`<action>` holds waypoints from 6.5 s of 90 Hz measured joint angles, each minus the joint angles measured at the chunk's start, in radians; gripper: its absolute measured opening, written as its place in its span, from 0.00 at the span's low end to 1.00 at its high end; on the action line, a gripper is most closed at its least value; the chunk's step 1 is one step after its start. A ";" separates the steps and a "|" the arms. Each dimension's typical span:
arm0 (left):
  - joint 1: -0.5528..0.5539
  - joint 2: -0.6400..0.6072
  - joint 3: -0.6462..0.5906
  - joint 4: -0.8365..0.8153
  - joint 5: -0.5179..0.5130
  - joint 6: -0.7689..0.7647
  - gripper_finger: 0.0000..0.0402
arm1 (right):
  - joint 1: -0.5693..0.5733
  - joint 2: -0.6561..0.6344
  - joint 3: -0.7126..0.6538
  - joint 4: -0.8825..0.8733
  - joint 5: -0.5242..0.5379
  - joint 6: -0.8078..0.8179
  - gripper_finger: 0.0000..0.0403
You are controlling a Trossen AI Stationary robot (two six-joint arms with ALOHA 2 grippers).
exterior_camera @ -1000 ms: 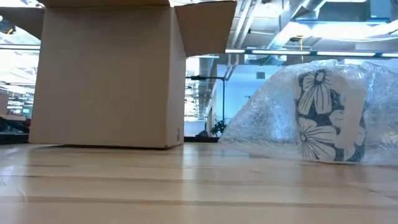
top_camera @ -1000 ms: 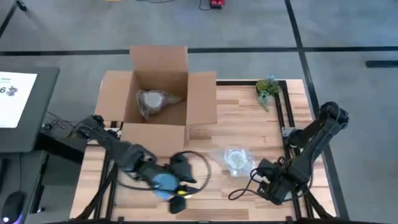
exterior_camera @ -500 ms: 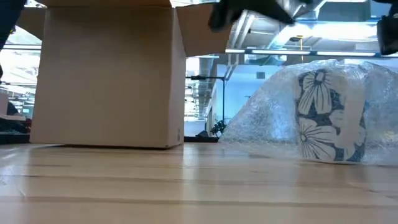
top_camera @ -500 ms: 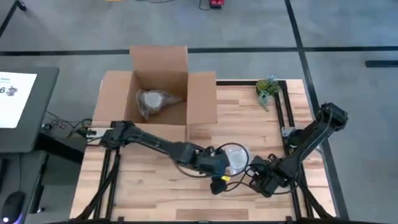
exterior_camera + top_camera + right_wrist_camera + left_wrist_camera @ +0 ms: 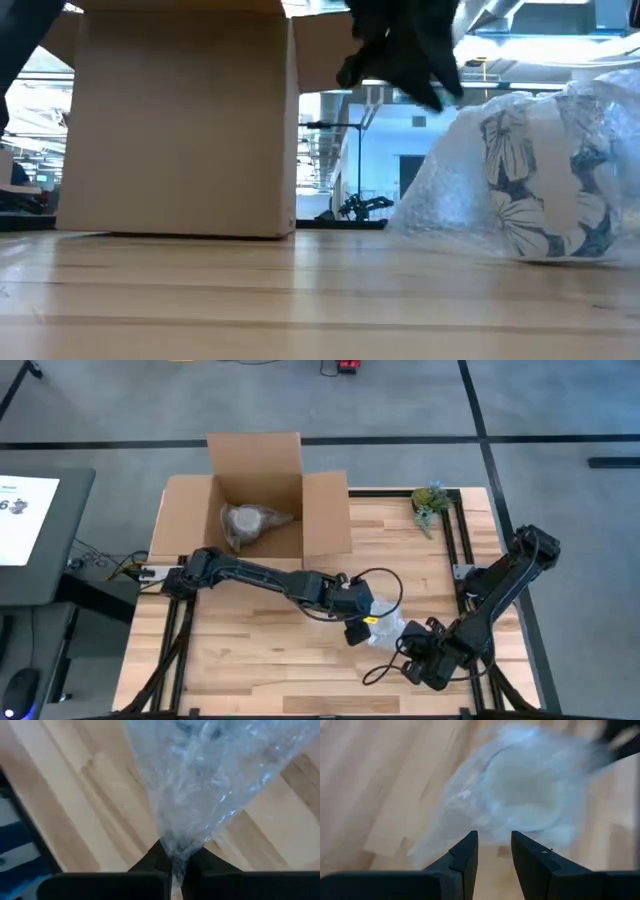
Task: Wrap mug
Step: Wrap the blue patterned mug with the bubble wrap
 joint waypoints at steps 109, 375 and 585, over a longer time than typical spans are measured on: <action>-0.068 0.046 0.048 0.411 0.204 0.139 0.17 | 0.038 0.054 0.007 0.244 0.187 0.027 0.00; -0.195 0.028 -0.047 -0.119 -0.148 0.119 0.00 | -0.259 0.160 0.121 0.050 -0.113 -0.139 0.00; -0.307 -0.336 -0.066 -0.439 -0.645 0.016 0.00 | -0.183 0.089 0.382 -0.150 -0.022 -0.431 0.00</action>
